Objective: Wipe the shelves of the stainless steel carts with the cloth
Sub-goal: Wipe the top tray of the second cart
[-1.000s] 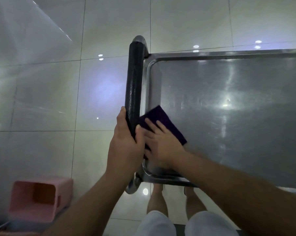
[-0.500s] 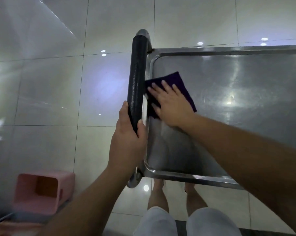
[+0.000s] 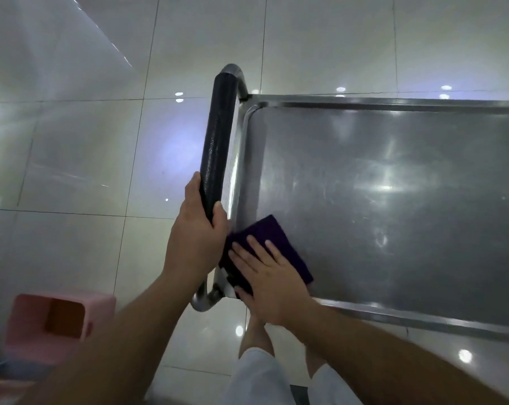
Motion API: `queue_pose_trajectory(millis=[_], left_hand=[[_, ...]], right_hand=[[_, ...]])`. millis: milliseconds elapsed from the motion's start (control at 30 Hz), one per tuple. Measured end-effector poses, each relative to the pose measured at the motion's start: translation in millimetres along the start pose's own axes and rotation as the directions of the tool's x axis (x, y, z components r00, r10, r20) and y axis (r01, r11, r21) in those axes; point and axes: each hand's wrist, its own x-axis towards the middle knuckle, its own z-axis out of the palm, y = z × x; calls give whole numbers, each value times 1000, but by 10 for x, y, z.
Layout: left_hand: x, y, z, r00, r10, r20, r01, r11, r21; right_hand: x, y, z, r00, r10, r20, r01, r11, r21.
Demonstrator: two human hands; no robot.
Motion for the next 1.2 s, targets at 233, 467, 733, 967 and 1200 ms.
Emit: queue_pose_trajectory(millis=[233, 467, 733, 967, 1200], left_hand=[[-18, 48, -40, 999, -33, -4, 33, 998, 47], [-45, 84, -64, 999, -31, 14, 30, 998, 56], [-131, 211, -76, 999, 35, -37, -25, 971, 239], [-189, 281, -139, 946, 324, -22, -267, 813, 518], [-398, 567, 225, 855, 454, 250, -517, 712, 475]], right_hand=[[-615, 200, 171, 997, -34, 74, 39, 997, -67], [-1609, 1016, 3, 946, 323, 14, -322, 946, -42], [-2237, 1478, -168, 750, 661, 3, -659, 748, 70], [-2170, 1431, -353, 738, 663, 125, -673, 737, 63], [-2209, 1434, -244, 752, 658, 49, -659, 752, 26]])
